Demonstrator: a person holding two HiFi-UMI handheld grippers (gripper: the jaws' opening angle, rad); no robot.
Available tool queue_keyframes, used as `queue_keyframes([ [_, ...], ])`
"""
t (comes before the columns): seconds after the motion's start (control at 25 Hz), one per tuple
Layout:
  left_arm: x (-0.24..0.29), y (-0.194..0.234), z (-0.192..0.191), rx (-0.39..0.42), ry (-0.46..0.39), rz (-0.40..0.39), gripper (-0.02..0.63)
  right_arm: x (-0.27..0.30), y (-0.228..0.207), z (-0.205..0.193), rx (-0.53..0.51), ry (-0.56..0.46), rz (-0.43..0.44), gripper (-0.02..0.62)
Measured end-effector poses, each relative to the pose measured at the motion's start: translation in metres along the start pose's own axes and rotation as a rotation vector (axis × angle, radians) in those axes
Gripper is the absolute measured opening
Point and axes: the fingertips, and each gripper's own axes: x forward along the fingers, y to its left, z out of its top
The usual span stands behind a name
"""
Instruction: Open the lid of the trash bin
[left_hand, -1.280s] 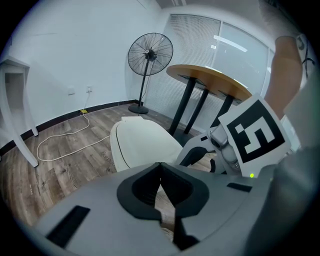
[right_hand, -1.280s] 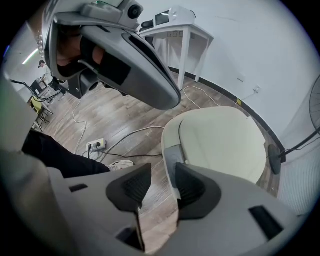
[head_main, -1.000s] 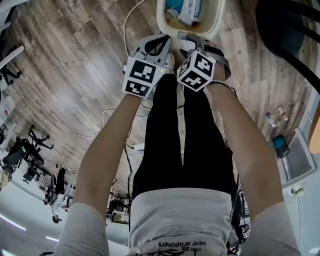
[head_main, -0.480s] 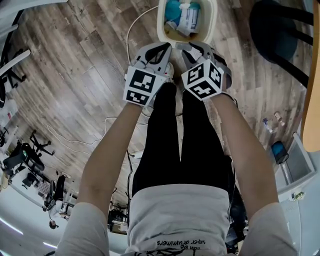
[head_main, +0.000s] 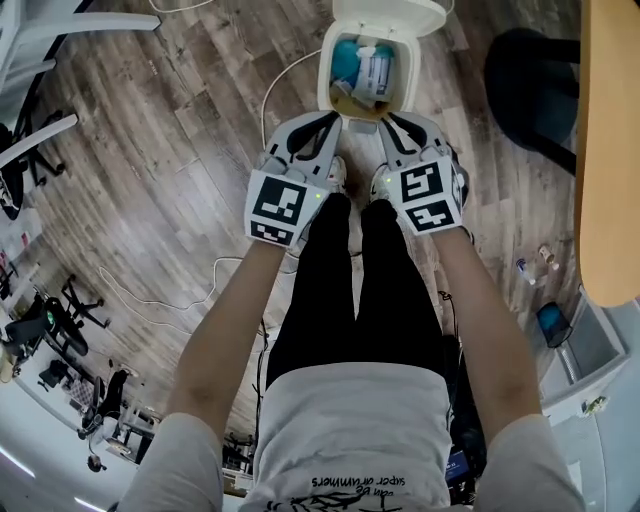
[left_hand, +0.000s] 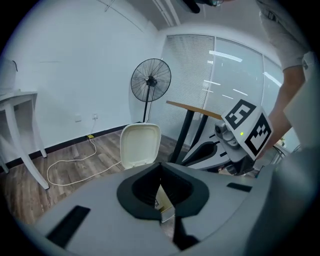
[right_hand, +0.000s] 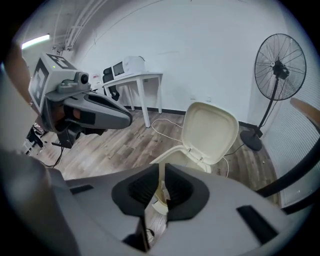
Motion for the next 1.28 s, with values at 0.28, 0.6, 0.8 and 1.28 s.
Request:
queue_keyframes([
  [0.28, -0.043, -0.004, 0.065, -0.004, -0.086, 0.037, 0.015, -0.062, -0.008, 0.050, 0.070, -0.113, -0.032, 0.029],
  [0.6, -0.101, -0.027, 0.140, 0.003, -0.157, 0.041, 0.015, -0.145, -0.007, 0.109, 0.117, -0.229, -0.049, 0.020],
  [0.8, -0.133, -0.040, 0.189, 0.009, -0.206, 0.057, 0.015, -0.194, -0.013, 0.144, 0.151, -0.311, -0.064, 0.017],
  [1.28, -0.215, -0.083, 0.286, 0.016, -0.309, 0.047, 0.015, -0.308, -0.005, 0.222, 0.155, -0.472, -0.087, 0.015],
])
